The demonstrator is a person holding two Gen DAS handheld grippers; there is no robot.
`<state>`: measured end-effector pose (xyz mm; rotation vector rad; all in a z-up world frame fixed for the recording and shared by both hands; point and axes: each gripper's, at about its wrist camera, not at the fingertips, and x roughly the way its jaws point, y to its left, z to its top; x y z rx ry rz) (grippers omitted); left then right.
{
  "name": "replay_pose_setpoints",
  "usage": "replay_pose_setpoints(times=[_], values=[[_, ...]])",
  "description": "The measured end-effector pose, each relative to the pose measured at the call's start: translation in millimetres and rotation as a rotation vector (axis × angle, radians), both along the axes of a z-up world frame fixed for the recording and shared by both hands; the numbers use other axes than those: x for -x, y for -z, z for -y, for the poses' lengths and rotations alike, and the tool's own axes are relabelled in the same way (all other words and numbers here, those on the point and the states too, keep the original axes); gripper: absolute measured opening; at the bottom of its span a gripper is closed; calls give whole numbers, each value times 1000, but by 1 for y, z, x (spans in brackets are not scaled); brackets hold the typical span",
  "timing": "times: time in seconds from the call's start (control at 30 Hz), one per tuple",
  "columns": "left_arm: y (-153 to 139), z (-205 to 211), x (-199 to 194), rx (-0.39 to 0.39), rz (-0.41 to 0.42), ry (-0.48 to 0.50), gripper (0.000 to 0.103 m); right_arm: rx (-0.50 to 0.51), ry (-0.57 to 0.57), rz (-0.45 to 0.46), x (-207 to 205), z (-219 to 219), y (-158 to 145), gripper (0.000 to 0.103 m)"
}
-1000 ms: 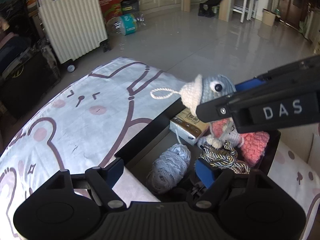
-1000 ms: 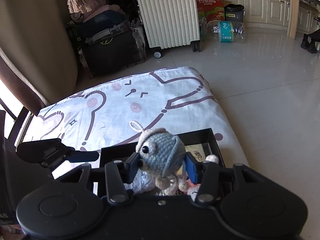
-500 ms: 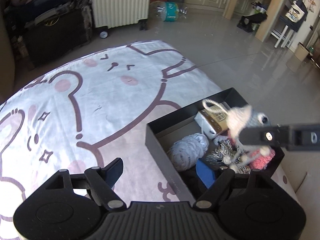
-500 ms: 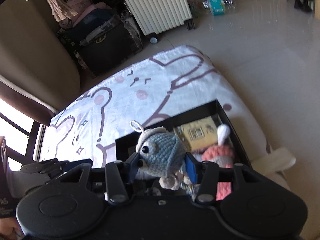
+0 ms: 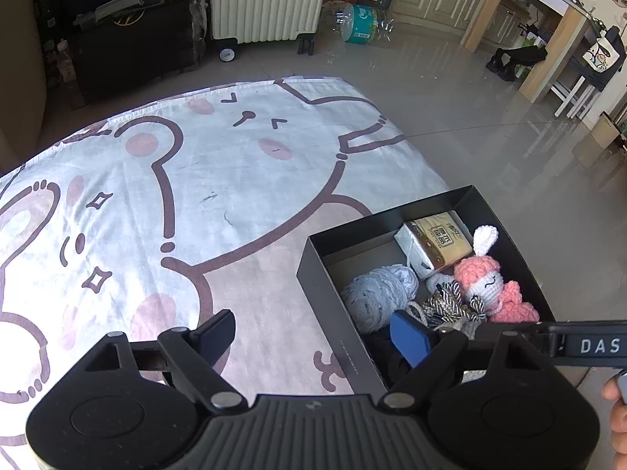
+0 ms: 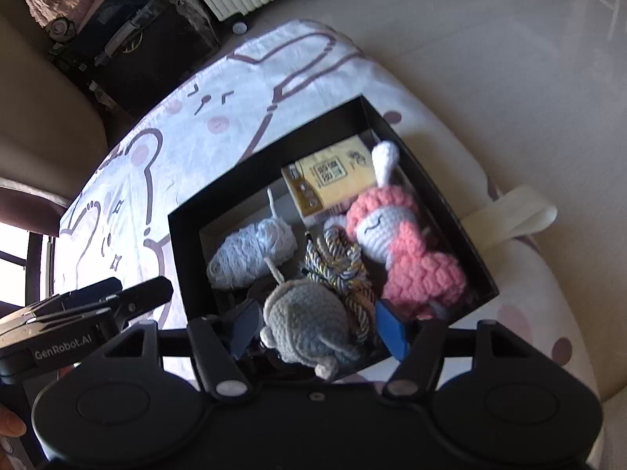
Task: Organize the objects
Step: 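Lower the yarn ball into the box while the right tool lowers the mouse inside, then open the left tool to release the yarn ball while the right tool releases the mouse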
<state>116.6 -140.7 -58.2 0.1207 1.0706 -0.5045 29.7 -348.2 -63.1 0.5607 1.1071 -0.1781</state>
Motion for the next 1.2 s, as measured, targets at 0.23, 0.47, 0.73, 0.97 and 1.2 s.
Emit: replay_pose_setpoints(times=[0.23, 0.47, 0.73, 0.97, 1.2], values=[[0, 0, 2, -9, -3, -2, 87, 88, -90, 54, -3, -11, -15, 36], [0, -1, 2, -11, -5, -8, 87, 115, -152, -21, -6, -23, 1, 31], [-12, 0, 8, -6, 9, -17, 87, 137, -143, 0, -4, -22, -5, 30], [-31, -6, 18, -16, 41, -54, 89, 238, -126, 74, 6, -21, -33, 42], [-53, -11, 34, -40, 86, -89, 93, 325, -87, 119, 26, -11, -55, 65]])
